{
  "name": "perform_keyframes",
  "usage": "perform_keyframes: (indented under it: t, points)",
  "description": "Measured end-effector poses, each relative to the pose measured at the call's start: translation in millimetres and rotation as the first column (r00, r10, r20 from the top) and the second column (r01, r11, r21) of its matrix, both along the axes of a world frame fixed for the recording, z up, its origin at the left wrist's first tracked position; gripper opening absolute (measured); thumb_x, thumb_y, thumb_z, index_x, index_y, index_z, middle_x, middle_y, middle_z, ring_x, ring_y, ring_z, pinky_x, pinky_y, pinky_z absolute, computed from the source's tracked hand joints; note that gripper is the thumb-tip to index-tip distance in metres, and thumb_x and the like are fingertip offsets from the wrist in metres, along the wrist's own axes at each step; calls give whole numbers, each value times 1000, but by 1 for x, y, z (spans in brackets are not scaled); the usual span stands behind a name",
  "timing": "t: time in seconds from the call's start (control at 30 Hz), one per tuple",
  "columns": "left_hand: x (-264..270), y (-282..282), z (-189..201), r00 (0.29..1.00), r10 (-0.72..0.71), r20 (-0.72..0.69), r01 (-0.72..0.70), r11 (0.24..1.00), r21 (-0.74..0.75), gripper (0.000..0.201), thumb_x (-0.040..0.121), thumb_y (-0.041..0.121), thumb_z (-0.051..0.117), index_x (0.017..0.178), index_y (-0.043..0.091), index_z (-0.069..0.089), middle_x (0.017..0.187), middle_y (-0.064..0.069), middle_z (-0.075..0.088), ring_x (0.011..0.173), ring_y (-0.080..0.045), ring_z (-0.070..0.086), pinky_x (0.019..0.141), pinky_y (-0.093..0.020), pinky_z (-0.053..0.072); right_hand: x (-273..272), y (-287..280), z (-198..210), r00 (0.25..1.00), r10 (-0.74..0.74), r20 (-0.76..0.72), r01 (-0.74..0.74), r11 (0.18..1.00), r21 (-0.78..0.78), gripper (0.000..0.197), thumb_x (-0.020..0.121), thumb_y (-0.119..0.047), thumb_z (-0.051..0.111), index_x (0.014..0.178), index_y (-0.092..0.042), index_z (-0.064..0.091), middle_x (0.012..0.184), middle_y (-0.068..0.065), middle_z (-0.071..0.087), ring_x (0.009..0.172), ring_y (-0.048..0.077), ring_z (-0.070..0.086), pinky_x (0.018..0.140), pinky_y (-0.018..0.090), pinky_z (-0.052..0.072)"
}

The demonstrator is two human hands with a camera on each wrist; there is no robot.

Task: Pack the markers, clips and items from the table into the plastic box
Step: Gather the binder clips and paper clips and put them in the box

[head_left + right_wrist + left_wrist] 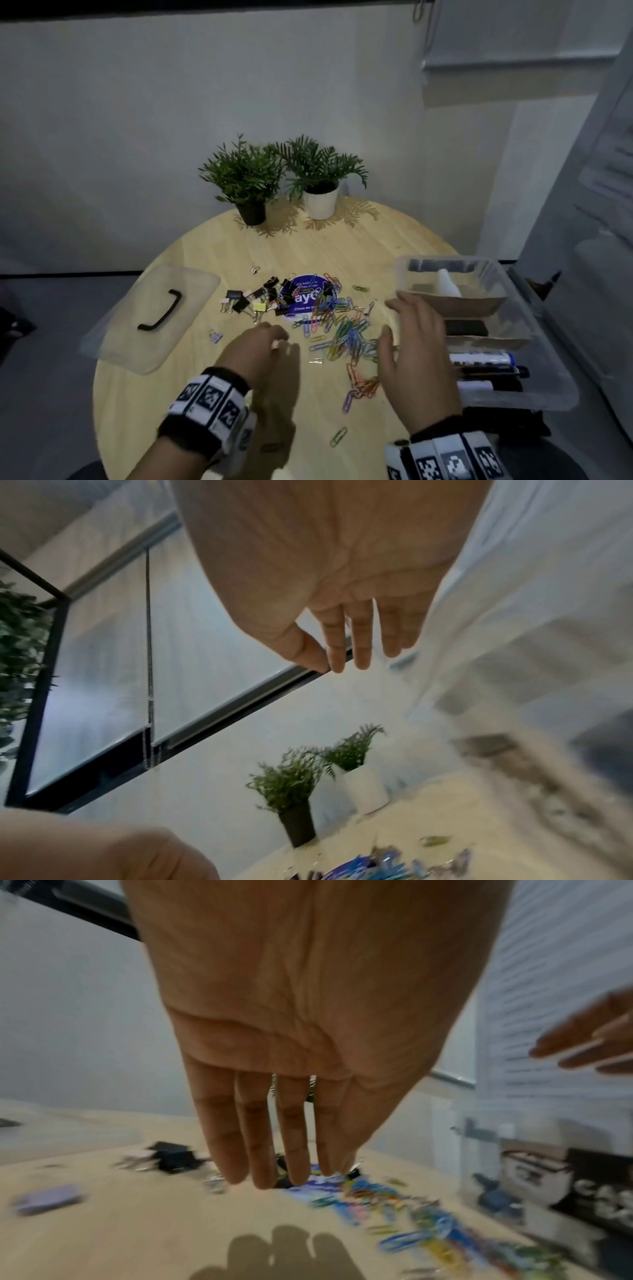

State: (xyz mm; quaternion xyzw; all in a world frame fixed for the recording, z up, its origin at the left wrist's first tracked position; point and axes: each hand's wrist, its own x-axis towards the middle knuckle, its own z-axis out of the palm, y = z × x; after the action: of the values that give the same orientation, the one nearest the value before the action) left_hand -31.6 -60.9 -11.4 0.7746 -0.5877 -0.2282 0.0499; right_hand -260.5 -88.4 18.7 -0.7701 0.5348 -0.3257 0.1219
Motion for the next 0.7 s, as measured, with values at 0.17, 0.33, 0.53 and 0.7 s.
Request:
perform_keyframes:
  t: [0.17, 0.33, 0.53, 0.7]
  points:
    - [53, -5, -16, 988, 55, 141, -64, 996, 55, 40, 97, 12, 40, 136, 22, 46, 142, -1, 42, 123, -22, 45, 103, -35, 43, 62, -42, -20, 999, -19, -42, 29, 965, 261, 35, 93, -7, 41, 126, -14, 52, 133, 1, 46, 121, 20, 45, 95, 32, 42]
    - [60, -41, -20, 991, -53, 125, 52, 999, 18, 51, 95, 5, 42, 144, 15, 37, 152, -6, 31, 136, -28, 33, 112, -37, 31, 79, -106, -61, 936, -81, -344, 230, 878, 420, 35, 90, 4, 44, 123, -1, 57, 125, 16, 52, 115, 33, 54, 93, 39, 48]
    - [60, -59, -21, 978, -110, 178, 92, 990, 105, 46, 94, 11, 43, 140, 9, 42, 142, -13, 39, 132, -33, 34, 108, -41, 31, 81, -112, -77, 787, 60, -614, 213, 908, 362, 23, 90, 0, 49, 110, -2, 60, 119, 16, 55, 112, 32, 55, 89, 37, 49]
    - [71, -52, -33, 987, -64, 149, 51, 995, 87, 39, 95, 10, 45, 133, 13, 52, 133, -13, 49, 123, -32, 44, 101, -41, 41, 79, -113, -84, 838, -3, -545, 232, 907, 351, 26, 88, -1, 52, 112, -6, 57, 117, 16, 53, 111, 34, 52, 85, 40, 48]
